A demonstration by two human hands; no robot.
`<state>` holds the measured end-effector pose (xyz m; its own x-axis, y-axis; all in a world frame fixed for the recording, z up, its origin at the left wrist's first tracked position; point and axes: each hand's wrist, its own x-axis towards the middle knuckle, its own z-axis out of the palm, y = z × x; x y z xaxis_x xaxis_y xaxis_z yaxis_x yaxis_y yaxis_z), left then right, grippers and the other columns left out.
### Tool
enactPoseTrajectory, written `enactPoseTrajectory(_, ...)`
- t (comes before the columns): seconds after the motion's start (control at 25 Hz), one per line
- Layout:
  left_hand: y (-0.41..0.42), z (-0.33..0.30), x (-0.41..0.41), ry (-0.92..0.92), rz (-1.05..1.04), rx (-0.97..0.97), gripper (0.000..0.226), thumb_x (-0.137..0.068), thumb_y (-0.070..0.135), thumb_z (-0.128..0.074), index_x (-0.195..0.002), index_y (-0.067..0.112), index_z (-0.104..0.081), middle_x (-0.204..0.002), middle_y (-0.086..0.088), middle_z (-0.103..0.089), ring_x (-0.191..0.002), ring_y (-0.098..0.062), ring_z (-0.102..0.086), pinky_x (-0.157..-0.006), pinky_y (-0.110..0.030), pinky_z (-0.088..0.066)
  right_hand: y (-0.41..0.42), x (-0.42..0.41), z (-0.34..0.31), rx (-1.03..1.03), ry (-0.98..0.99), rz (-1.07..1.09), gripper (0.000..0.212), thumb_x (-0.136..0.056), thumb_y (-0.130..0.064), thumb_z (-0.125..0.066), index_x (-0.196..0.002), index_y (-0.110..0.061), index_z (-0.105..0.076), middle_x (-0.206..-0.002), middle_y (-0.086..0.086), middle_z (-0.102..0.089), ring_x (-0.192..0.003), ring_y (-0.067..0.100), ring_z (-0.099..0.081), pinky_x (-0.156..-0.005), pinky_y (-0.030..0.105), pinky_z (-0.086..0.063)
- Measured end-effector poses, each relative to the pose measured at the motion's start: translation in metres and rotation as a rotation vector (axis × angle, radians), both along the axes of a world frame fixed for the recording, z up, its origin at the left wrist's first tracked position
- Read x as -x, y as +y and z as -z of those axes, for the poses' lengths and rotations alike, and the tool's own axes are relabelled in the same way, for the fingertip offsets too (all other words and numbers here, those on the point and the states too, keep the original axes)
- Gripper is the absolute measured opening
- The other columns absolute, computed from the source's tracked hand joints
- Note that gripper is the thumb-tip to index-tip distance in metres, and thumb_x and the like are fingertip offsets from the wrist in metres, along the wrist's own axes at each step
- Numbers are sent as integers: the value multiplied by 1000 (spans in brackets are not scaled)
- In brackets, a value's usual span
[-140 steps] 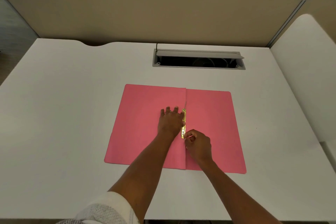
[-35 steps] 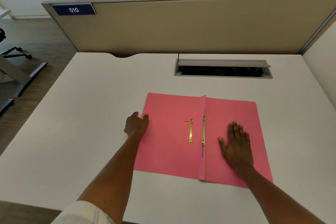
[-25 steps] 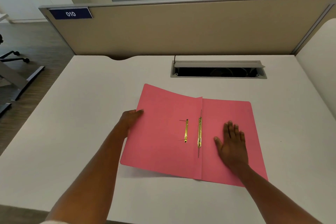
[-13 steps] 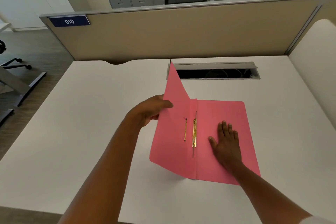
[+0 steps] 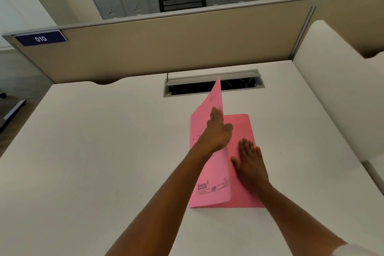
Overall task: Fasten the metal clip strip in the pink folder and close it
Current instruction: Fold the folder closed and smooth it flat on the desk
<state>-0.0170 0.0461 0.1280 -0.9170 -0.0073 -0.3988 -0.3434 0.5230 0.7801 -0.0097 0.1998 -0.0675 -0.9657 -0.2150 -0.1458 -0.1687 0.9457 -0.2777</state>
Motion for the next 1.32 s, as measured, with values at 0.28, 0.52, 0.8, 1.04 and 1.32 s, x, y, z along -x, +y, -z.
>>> enactPoseTrajectory(0.28, 83, 29, 8, -127, -11, 215, 83, -101, 28, -44, -155, 19, 18, -167, -8, 12, -149, -52, 0, -118, -66, -17, 34, 4, -14, 31, 4, -103, 82, -92, -65, 1, -156, -15, -5, -166, 10, -2, -153, 28, 7, -125, 46, 4)
enactPoseTrajectory(0.52, 122, 69, 14, -206, -6, 362, 80, -103, 32, -40, -155, 22, 20, -166, -7, 17, -149, -52, 1, -115, -66, -26, 66, 16, -2, -111, -12, -95, 79, -96, -61, -19, -156, -15, 6, -164, 8, 13, -152, 28, 13, -125, 46, 6)
enactPoseTrajectory(0.8, 131, 111, 21, -316, 71, 448, 92, -96, 27, -52, -156, 12, 16, -166, -14, 13, -150, -49, -5, -115, -62, -24, 94, 26, 7, -73, -9, -6, 69, -99, -45, -20, -154, -17, 10, -165, 4, 12, -152, 24, 14, -125, 44, 5)
enactPoseTrajectory(1.04, 147, 135, 23, -398, 13, 528, 84, -98, 46, -44, -157, 14, 7, -166, -9, 16, -149, -51, 3, -106, -70, -33, 103, 26, 10, -64, 35, 51, 68, -101, -46, -24, -156, -18, 5, -165, 3, 8, -153, 24, 10, -125, 43, 3)
enactPoseTrajectory(1.32, 155, 147, 27, -441, 33, 548, 96, -95, 58, -44, -155, 11, 15, -163, -11, 27, -148, -52, 12, -108, -72, -27, 103, 29, 17, -76, 62, 64, 61, -102, -36, -21, -156, -17, 0, -166, 4, 4, -154, 26, 5, -125, 44, 2)
